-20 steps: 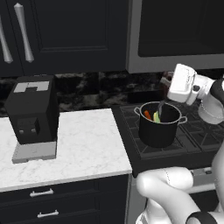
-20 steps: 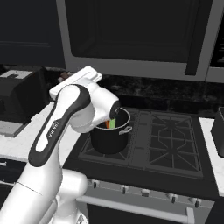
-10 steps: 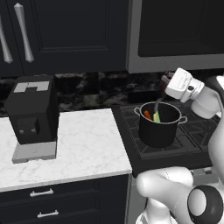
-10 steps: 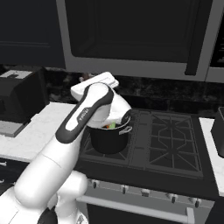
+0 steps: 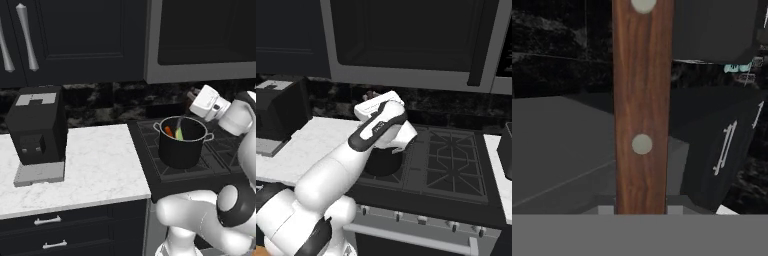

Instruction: Put the corn and carrot in the pot. Retrieve the spatula and lightly stir the vegetables in the pot.

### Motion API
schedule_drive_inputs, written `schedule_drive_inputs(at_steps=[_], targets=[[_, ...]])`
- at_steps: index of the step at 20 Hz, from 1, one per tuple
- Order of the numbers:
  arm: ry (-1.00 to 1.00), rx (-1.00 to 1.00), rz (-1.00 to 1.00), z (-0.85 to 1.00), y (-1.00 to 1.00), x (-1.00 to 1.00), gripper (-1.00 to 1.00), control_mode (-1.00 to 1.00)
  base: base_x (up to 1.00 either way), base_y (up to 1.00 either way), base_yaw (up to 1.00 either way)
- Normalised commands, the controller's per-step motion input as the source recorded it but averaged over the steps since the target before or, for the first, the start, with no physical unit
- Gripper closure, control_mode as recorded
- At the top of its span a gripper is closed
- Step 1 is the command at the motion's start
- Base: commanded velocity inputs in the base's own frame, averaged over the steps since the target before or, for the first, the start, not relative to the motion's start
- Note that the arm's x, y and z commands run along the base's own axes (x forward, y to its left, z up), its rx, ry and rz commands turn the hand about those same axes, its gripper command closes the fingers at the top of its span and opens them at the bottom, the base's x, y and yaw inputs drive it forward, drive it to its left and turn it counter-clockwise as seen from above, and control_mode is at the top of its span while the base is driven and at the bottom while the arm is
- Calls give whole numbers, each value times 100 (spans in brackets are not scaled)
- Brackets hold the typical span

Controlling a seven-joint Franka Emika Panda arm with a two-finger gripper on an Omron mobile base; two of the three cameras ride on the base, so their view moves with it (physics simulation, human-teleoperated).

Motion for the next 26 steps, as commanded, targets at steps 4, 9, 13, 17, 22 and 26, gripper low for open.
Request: schedule_drive_inputs(at_steps=[4,9,13,17,22,26], targets=[[-1,0,0,-28,-24,62,100,-100,0,0,0],[0,0,0,-64,-12,48,100,-100,0,0,0],[0,-1,0,-68,-1,21,100,-100,0,0,0],[-1,-2,0,-56,-2,9,100,-100,0,0,0],[-4,-3,0,-10,-27,0,100,-100,0,0,0],[-6,-8,0,5,-16,-11,100,-100,0,0,0]])
